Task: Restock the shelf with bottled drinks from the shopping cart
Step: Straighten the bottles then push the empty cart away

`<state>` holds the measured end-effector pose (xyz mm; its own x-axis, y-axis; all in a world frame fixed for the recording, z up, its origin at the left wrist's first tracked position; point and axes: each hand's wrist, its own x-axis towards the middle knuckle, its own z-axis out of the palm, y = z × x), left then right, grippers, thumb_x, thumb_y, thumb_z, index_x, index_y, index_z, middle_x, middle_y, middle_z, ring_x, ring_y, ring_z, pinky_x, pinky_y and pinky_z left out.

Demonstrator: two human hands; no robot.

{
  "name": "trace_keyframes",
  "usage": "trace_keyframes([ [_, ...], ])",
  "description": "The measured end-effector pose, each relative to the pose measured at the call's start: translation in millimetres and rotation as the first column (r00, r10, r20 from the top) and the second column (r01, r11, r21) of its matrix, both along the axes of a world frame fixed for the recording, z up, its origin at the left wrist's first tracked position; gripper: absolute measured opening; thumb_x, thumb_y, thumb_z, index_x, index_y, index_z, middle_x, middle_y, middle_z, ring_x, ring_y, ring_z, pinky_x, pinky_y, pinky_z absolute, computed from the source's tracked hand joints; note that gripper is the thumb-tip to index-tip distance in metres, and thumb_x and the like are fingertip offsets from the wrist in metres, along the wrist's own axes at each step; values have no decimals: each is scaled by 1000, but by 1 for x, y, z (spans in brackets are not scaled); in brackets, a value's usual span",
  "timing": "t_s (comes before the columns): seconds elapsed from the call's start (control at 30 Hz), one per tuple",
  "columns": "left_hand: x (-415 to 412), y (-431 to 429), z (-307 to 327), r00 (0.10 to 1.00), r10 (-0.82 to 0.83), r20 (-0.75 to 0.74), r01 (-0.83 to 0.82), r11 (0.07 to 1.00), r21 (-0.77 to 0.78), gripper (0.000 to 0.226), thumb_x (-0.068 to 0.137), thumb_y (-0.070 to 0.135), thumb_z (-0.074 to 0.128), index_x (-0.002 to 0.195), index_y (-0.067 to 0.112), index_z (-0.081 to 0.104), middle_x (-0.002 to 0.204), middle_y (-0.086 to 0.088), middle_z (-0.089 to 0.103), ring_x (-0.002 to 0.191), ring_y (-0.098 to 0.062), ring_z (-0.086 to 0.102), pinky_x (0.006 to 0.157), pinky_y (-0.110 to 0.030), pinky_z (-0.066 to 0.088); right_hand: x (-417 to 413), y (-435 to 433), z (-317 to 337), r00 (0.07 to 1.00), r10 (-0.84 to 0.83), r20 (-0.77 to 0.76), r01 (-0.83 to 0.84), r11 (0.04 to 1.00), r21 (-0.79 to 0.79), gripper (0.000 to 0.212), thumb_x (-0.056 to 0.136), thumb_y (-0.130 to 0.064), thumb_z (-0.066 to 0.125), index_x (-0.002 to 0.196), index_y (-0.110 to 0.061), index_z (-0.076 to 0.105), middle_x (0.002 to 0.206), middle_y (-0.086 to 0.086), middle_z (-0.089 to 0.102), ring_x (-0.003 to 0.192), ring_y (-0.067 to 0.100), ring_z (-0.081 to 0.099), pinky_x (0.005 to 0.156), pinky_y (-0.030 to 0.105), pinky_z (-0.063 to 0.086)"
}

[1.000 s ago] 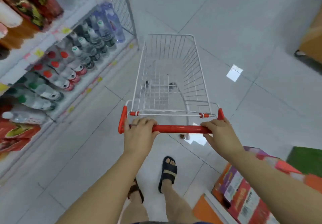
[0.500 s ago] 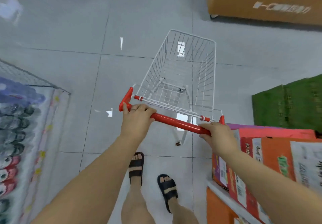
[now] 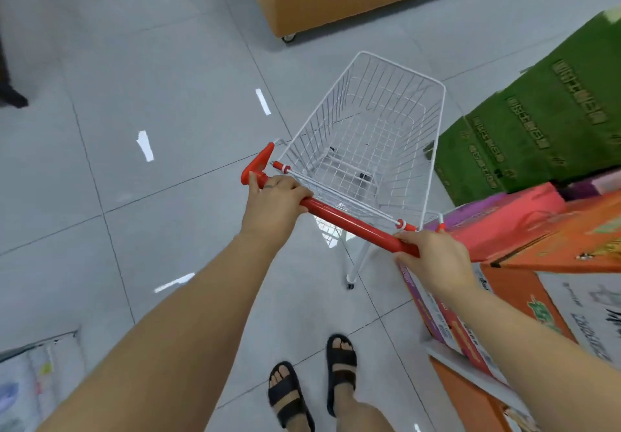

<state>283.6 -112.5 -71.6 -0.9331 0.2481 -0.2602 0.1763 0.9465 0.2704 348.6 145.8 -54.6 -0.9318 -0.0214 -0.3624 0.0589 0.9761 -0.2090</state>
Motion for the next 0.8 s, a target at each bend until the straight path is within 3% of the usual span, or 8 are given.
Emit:
trace_keyframes([
  [0.27, -124, 54, 9, 955, -287, 73, 290, 957, -26, 34, 90, 30, 57, 124, 28, 58, 130, 5, 57, 135, -22, 33, 110, -61, 11, -47, 24, -7, 975, -222, 22, 223, 974, -34, 39, 79, -50, 64, 115, -35, 63, 95, -8, 72, 89, 18, 65, 75, 29, 47],
  [0.43, -173, 100, 18, 884, -455, 103, 465, 879, -103, 31, 91, 28, 56, 122, 25, 59, 128, 3, 58, 132, -30, 37, 111, -54, 22, -68, 41, -7, 939, -330, 100, 338, 937, -82, 38, 79, -50, 64, 114, -35, 63, 98, -9, 71, 90, 15, 65, 79, 29, 50],
  [0.7, -218, 164, 19, 777, -621, 103, 630, 765, -136, 29, 95, 27, 51, 123, 24, 58, 125, 4, 59, 126, -27, 39, 106, -48, 29, -81, 71, -6, 856, -502, 126, 516, 845, -140, 35, 79, -48, 67, 110, -32, 65, 91, -9, 72, 81, 11, 66, 75, 26, 52],
  [0.8, -216, 163, 18, 764, -636, 105, 644, 745, -176, 32, 97, 28, 48, 128, 25, 54, 131, 4, 55, 131, -28, 35, 109, -50, 25, -81, 71, -2, 839, -523, 149, 542, 828, -144, 35, 79, -45, 67, 112, -32, 65, 94, -8, 72, 82, 10, 65, 69, 19, 44],
])
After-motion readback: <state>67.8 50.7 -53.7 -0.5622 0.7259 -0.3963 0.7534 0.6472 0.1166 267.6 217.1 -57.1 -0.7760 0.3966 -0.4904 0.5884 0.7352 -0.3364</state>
